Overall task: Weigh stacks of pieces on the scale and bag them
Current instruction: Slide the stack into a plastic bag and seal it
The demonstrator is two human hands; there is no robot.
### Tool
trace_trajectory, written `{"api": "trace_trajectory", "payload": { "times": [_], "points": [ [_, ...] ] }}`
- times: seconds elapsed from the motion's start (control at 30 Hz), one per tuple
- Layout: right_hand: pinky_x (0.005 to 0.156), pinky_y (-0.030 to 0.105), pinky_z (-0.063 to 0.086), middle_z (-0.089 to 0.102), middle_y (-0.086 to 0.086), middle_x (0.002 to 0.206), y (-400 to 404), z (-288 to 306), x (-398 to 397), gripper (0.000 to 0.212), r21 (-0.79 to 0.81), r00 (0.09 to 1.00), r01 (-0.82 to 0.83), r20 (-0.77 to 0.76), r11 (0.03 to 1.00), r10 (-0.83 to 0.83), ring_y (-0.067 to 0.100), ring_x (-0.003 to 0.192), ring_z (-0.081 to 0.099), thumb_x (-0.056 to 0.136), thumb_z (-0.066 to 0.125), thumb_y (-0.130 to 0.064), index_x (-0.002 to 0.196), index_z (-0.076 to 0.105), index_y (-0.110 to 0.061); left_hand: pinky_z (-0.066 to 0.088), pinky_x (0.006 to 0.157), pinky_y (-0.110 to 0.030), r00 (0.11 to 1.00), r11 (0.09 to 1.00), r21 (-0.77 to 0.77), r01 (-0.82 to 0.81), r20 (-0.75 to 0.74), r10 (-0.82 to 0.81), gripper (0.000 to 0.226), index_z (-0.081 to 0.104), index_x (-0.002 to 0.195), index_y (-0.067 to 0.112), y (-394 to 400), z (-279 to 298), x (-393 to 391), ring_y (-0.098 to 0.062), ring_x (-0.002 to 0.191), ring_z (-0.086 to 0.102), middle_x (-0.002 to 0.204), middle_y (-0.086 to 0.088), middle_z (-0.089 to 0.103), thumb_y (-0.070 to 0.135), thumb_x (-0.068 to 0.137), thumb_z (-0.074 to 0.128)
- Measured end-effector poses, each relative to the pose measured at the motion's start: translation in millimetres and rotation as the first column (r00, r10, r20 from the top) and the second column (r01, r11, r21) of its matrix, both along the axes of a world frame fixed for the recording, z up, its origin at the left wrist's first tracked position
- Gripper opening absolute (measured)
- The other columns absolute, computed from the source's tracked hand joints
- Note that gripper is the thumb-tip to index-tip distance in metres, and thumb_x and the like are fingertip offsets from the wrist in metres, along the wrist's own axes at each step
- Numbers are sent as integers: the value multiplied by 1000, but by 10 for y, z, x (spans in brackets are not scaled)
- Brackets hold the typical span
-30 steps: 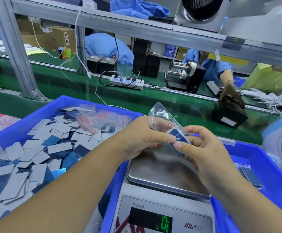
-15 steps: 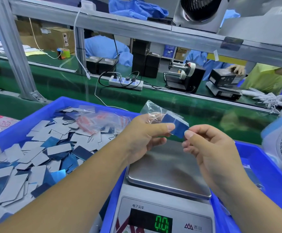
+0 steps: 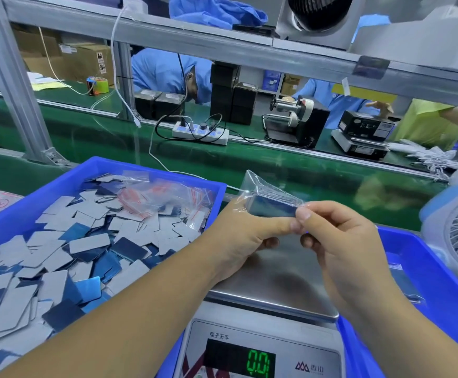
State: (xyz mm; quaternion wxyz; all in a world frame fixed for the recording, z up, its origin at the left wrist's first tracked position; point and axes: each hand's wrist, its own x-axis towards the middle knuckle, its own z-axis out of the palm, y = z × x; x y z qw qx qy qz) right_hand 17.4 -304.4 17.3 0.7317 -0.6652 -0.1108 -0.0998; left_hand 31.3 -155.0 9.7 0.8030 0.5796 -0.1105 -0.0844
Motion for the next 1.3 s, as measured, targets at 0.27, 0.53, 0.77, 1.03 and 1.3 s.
{"api": "trace_trajectory", "payload": {
  "times": [0.27,0.53,0.77,1.03,1.3],
  "points": [
    [56,21,46,63,1,64,-39,26,38,21,112,994,101,-41,989,-97,14,62,55,86,68,-8,70,74,-20,53,64,-21,998,992,-118,54,-29,-57,30,75,100,14,77,15,37,-14,83,70,100,-8,76,4,72,77],
    [62,25,49,62,-1,66,-26,36,25,6,120,997,56,-58,991,-49,14,65,57,67,74,-27,71,73,-23,52,56,-21,979,993,57,-105,180,93,18,73,89,15,67,24,37,-16,68,72,82,-7,77,-1,82,77],
    [66,26,55,68,2,72,-2,1,13,6,143,998,55,-38,988,-50,18,66,64,70,77,-16,71,74,-21,50,54,-21,968,975,120,-190,189,165,20,75,73,25,55,-10,65,-13,54,61,74,-8,74,7,79,83],
    [64,19,53,72,-1,74,-18,78,-22,9,7,997,73,36,997,-73,12,69,65,73,79,-16,77,77,-24,54,61,-23,991,998,65,17,135,-25,24,77,101,18,47,-35,52,-15,66,66,85,-6,75,10,79,81],
    [71,19,50,73,-11,78,-107,112,2,39,-434,960,180,273,883,-61,8,73,67,81,76,-2,99,63,-33,53,71,-25,982,958,277,76,144,-120,14,74,90,23,265,19,118,-13,79,66,88,-2,73,15,79,78]
  ]
}}
